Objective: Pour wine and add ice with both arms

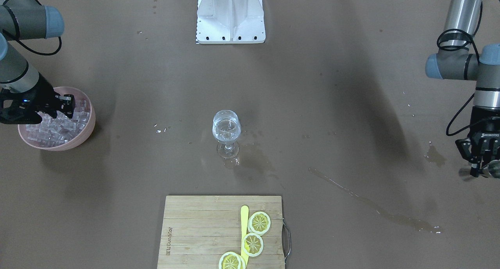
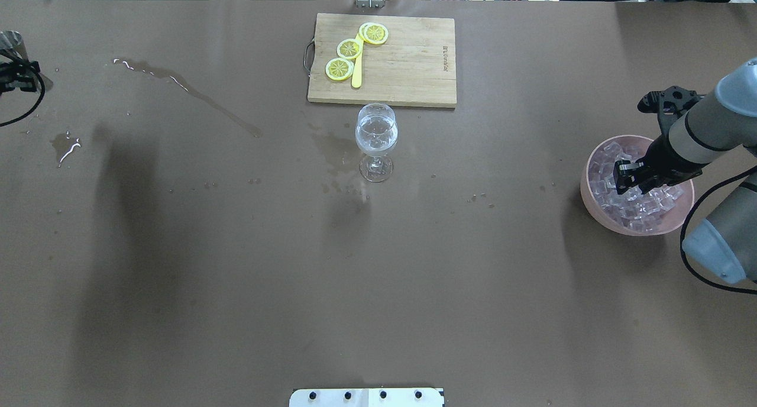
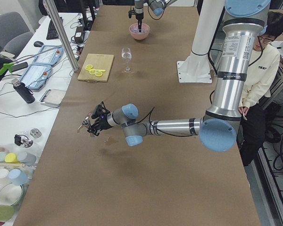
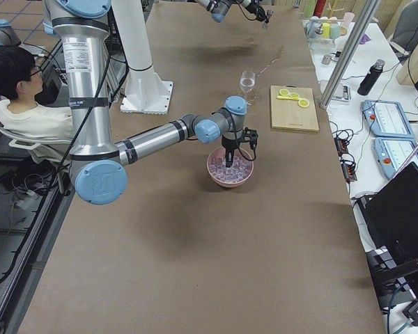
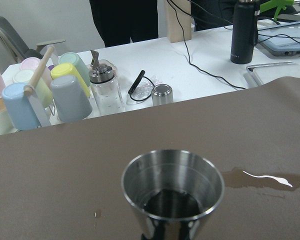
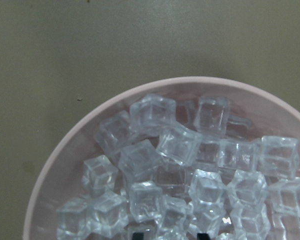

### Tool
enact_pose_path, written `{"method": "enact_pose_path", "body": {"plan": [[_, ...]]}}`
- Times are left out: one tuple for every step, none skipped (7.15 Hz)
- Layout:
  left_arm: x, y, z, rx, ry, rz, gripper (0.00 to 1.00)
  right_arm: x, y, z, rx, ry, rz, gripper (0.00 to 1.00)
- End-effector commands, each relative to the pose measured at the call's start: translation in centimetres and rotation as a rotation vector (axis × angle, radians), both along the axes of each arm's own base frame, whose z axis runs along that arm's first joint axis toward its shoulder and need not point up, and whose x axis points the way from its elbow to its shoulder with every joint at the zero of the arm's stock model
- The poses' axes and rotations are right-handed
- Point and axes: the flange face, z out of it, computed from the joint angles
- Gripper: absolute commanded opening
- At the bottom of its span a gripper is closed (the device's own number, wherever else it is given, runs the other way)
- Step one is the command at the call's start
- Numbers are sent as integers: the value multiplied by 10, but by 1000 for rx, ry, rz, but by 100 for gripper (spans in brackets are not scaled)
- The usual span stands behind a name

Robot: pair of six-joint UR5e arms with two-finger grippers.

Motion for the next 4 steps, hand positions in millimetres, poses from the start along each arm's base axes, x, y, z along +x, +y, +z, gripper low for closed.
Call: {"method": "enact_pose_path", "body": {"plan": [[-26,-8,-82,-35,-25,-56,0,-1,0,0,0,0,-1,42],[-27,0,-133,-47,-35,-54,0,-1,0,-1,0,-2,-2,42],[-18,7,-167,-42,-34,-35,0,-2,0,-5,3,-11,-5,41],[-6,14,-187,-11,-67,12,0,-4,0,-10,0,-30,-14,41]]}}
